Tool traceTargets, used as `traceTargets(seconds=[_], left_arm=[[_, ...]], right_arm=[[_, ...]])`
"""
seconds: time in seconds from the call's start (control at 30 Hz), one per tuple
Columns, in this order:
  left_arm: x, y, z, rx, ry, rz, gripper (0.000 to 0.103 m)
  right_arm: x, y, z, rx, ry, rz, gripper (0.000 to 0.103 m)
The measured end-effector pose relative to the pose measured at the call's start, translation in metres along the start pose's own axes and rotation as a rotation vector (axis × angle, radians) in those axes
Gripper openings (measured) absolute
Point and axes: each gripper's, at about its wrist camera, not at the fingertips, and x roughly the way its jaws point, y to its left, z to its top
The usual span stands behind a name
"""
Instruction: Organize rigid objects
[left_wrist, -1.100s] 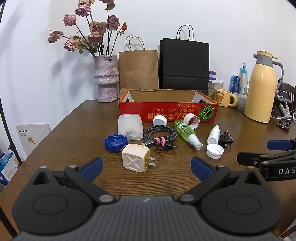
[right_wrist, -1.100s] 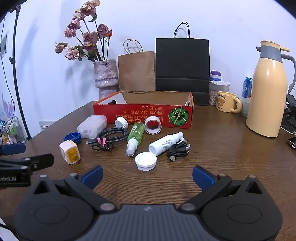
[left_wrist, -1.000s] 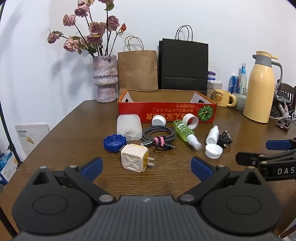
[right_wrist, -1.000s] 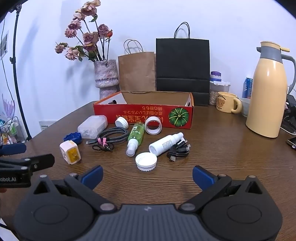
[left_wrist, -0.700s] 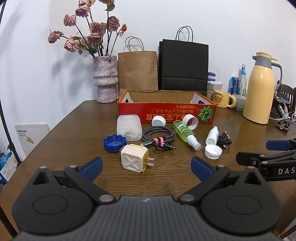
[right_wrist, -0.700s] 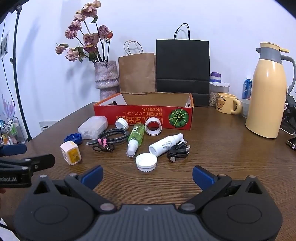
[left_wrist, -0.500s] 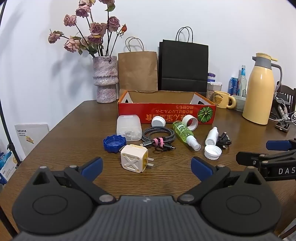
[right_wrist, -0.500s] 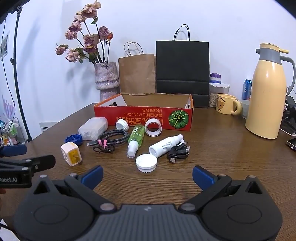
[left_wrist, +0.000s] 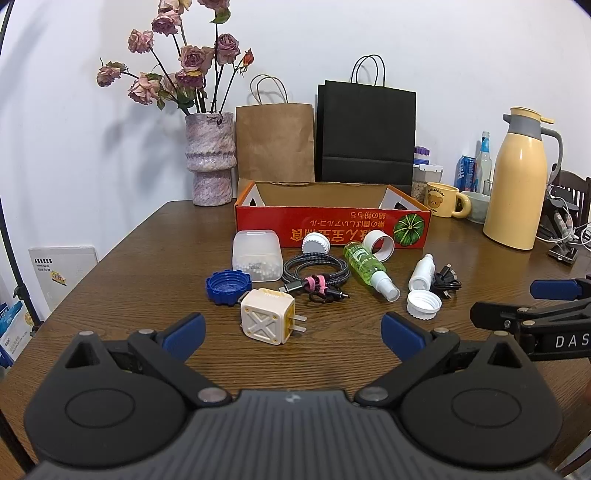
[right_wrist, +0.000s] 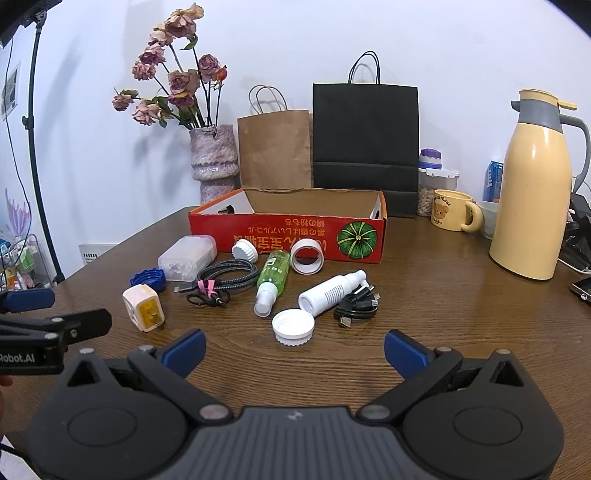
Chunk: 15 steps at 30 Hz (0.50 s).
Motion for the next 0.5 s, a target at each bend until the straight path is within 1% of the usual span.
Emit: traceTargets(seconds=[0.5], left_arm=[[-0.0003, -0.0004, 0.0004, -0.002, -0.001, -0.001, 0.103]], right_arm=[[-0.0006, -0.0005, 0.0014, -0.002, -0.006, 0.001, 0.103]])
